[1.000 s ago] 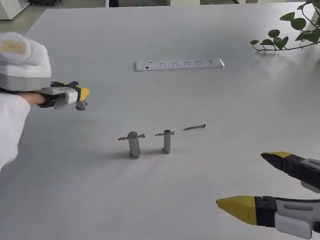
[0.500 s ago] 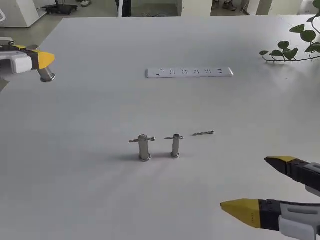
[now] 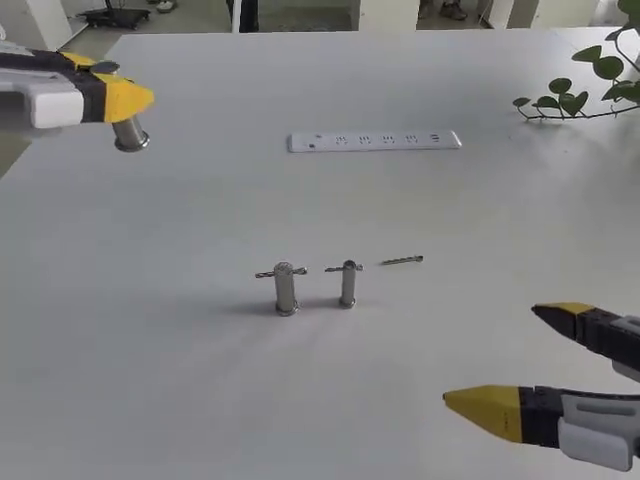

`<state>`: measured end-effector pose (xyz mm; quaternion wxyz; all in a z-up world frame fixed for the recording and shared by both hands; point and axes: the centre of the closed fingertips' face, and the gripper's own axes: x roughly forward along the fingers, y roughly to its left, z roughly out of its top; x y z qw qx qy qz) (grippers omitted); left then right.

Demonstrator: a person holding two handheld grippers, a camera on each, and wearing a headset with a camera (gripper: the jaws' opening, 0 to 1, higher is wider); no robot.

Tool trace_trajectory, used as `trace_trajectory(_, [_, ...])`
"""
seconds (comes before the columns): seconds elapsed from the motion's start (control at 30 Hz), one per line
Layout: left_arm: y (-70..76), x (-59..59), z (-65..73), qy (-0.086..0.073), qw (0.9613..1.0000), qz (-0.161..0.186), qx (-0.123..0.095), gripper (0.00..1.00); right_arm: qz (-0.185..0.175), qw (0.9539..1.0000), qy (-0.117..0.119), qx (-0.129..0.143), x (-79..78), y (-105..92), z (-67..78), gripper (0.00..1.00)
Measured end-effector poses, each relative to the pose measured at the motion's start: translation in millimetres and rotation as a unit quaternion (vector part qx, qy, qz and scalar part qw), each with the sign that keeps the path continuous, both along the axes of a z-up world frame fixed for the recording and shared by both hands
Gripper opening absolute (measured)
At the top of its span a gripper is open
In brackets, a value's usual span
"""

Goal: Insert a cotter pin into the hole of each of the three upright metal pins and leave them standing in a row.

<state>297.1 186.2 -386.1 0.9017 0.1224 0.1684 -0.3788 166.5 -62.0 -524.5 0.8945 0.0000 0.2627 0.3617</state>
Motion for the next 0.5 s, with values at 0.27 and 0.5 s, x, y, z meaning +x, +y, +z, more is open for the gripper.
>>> trace_trajectory(0.27, [-46.8,-35.0,-40.4,0.029,0.9967,-0.075,-0.003,0.12,0.004,1.0000,0.004,-0.004,-2.3,2.9,-3.4,0.91])
trace_trajectory(0.5, [-80.3,-60.7,-68.4,0.038,0.9896,-0.138,-0.010,0.12,0.008,0.9999,0.009,-0.009,-3.3,4.6,-6.7,0.91])
